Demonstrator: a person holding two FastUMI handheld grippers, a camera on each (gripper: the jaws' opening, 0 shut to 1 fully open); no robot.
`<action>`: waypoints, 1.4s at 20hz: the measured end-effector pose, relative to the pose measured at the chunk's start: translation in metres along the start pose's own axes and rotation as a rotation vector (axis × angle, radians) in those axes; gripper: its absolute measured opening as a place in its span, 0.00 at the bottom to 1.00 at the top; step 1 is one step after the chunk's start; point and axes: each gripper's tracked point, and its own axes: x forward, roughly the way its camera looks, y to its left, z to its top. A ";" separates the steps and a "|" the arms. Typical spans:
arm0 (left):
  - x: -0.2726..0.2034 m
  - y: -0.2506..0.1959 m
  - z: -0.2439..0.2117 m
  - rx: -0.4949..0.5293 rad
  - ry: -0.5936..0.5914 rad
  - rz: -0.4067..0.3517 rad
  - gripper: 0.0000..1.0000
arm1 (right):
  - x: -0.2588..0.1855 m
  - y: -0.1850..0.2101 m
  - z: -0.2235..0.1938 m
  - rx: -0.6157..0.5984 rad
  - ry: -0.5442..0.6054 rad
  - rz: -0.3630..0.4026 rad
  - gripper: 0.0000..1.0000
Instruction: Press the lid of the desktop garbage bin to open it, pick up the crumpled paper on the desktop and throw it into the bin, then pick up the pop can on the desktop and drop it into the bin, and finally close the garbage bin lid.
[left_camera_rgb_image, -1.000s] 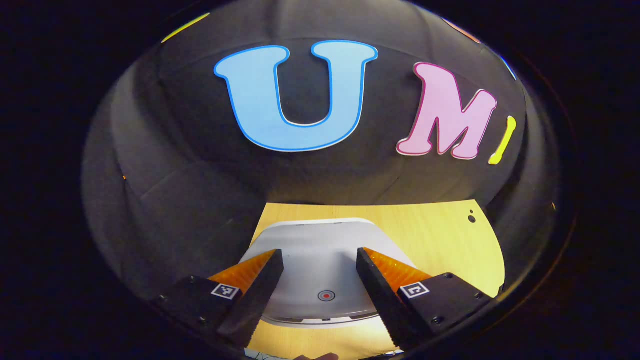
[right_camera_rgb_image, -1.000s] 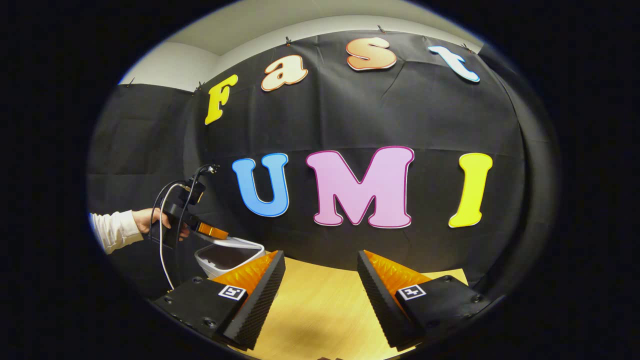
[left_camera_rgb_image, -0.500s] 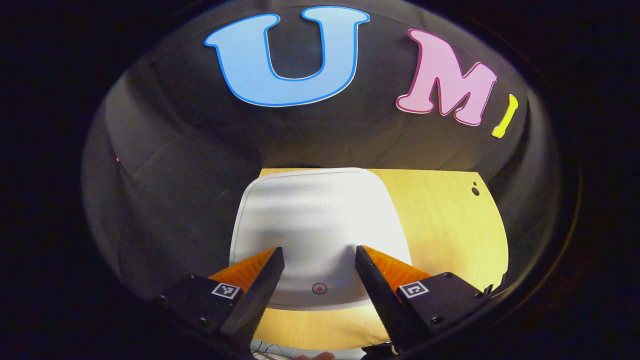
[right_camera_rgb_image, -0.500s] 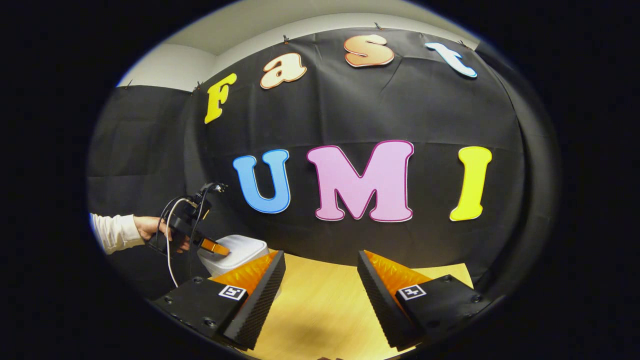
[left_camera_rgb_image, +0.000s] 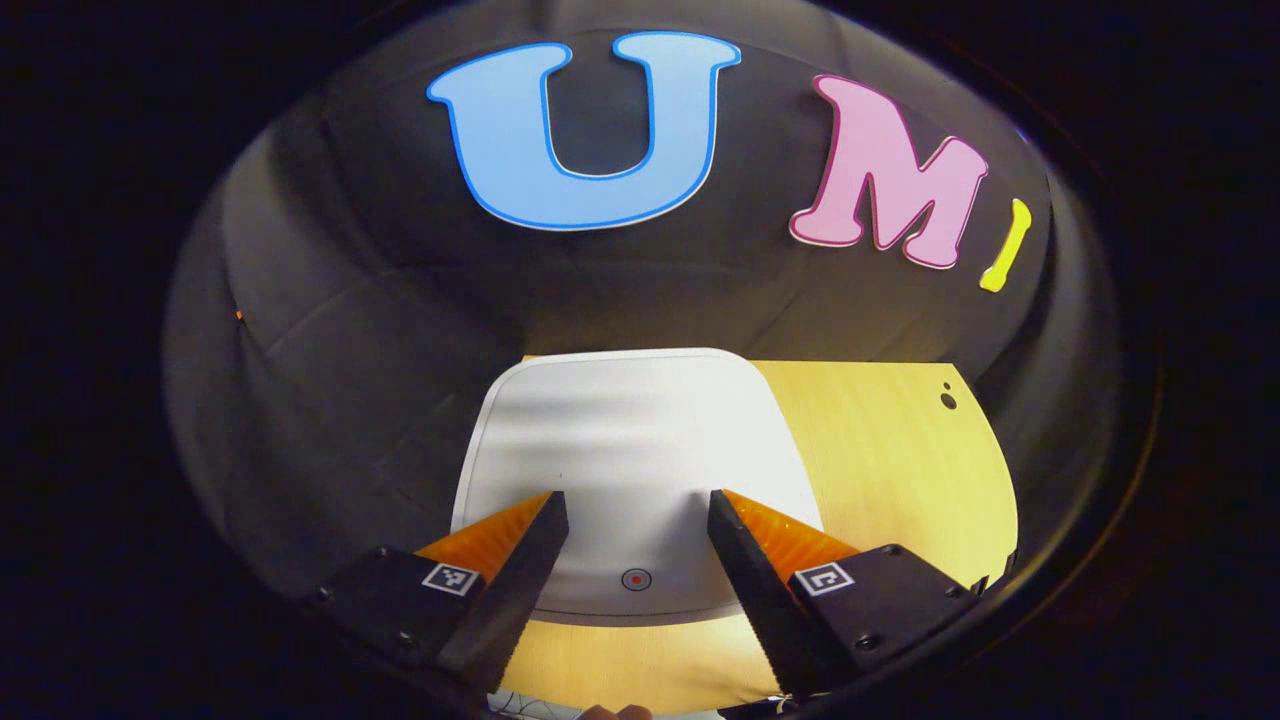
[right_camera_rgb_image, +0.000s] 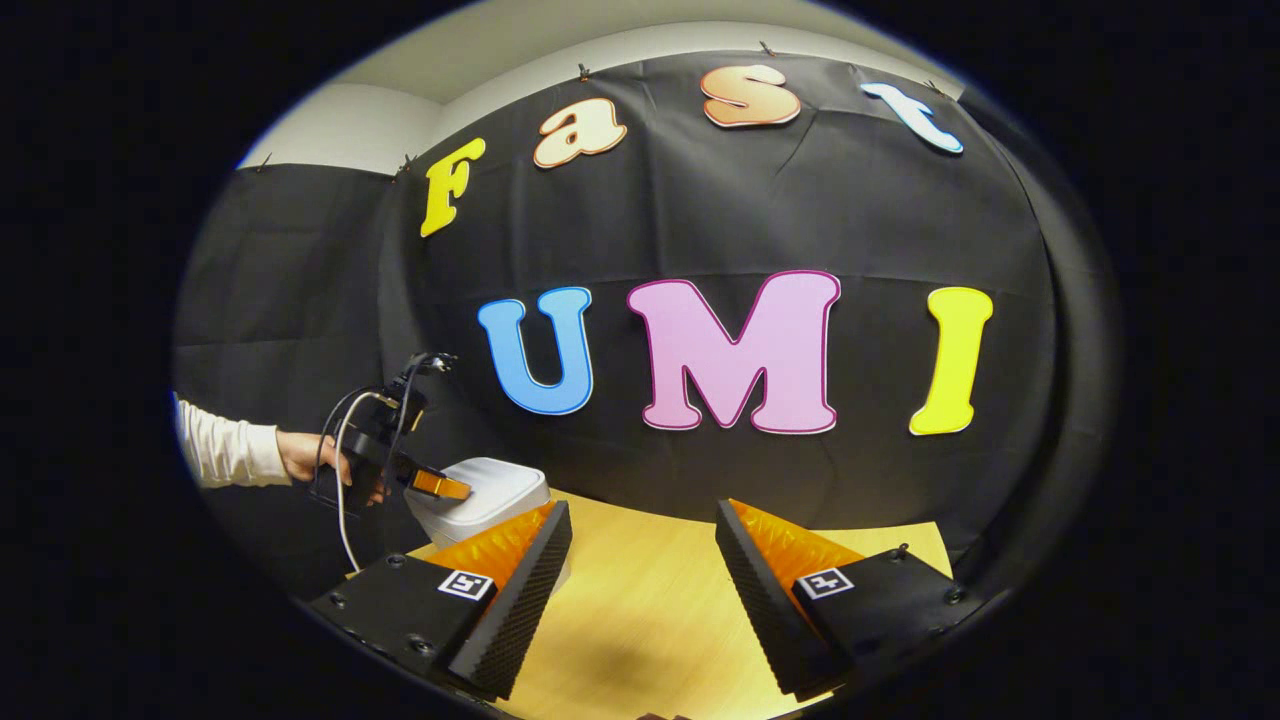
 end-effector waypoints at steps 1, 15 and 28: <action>0.001 0.000 0.002 0.000 -0.037 0.001 0.98 | -0.001 0.000 0.000 -0.001 0.003 -0.001 0.94; -0.190 -0.069 0.032 0.047 -0.547 -0.075 0.95 | -0.052 0.022 0.018 -0.039 -0.073 -0.160 0.96; -0.317 -0.112 -0.025 0.003 -0.718 -0.014 0.95 | -0.112 0.062 0.038 -0.117 -0.216 -0.283 0.96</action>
